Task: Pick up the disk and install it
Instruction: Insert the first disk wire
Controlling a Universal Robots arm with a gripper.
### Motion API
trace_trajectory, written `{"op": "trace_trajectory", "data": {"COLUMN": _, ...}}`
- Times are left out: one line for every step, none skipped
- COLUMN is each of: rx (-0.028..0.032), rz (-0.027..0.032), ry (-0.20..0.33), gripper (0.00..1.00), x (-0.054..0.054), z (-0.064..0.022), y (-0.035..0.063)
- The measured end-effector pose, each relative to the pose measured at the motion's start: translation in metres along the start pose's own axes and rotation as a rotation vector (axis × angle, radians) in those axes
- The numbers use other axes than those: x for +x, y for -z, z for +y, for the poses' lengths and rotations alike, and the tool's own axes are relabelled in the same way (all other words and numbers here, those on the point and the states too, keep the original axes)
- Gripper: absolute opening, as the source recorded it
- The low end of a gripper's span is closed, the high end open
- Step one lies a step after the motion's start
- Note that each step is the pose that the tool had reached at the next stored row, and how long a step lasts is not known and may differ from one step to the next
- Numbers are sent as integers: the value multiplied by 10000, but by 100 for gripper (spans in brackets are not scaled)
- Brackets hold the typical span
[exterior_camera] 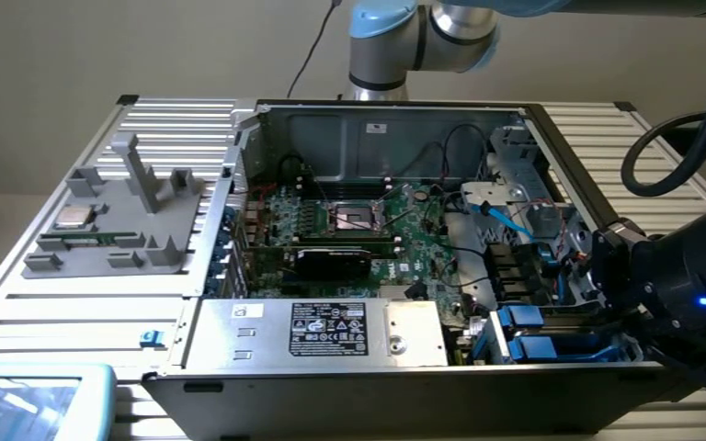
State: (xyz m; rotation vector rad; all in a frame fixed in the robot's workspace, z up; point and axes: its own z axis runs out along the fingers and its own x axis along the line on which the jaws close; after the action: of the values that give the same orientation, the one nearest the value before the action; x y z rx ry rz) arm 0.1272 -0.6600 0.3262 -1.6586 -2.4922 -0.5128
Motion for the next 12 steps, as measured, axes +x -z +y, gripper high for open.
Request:
{"op": "trace_trajectory", "data": {"rx": -1, "rz": 0, "ry": 0, "gripper": 17, "x": 0, "z": 0, "y": 0}}
{"op": "trace_trajectory", "data": {"rx": -1, "rz": 0, "ry": 0, "gripper": 17, "x": 0, "z": 0, "y": 0}}
{"op": "trace_trajectory", "data": {"rx": 0, "rz": 0, "ry": 0, "gripper": 17, "x": 0, "z": 0, "y": 0}}
{"op": "trace_trajectory", "data": {"rx": -1, "rz": 1, "ry": 0, "gripper": 17, "x": 0, "z": 0, "y": 0}}
{"op": "trace_trajectory", "data": {"rx": 0, "rz": 0, "ry": -1, "gripper": 17, "x": 0, "z": 0, "y": 0}}
{"op": "trace_trajectory", "data": {"rx": 0, "rz": 0, "ry": -1, "gripper": 17, "x": 0, "z": 0, "y": 0}}
{"op": "trace_trajectory", "data": {"rx": 0, "rz": 0, "ry": 0, "gripper": 17, "x": 0, "z": 0, "y": 0}}
{"op": "trace_trajectory", "data": {"rx": 0, "rz": 0, "ry": 0, "gripper": 17, "x": 0, "z": 0, "y": 0}}
{"op": "trace_trajectory", "data": {"rx": 0, "rz": 0, "ry": 0, "gripper": 17, "x": 0, "z": 0, "y": 0}}
{"op": "trace_trajectory", "data": {"rx": 0, "rz": 0, "ry": 0, "gripper": 17, "x": 0, "z": 0, "y": 0}}
{"op": "trace_trajectory", "data": {"rx": -1, "rz": 0, "ry": -2, "gripper": 17, "x": 3, "z": -7, "y": 0}}
{"op": "trace_trajectory", "data": {"rx": 1, "rz": 0, "ry": -2, "gripper": 17, "x": 8, "z": -15, "y": 1}}
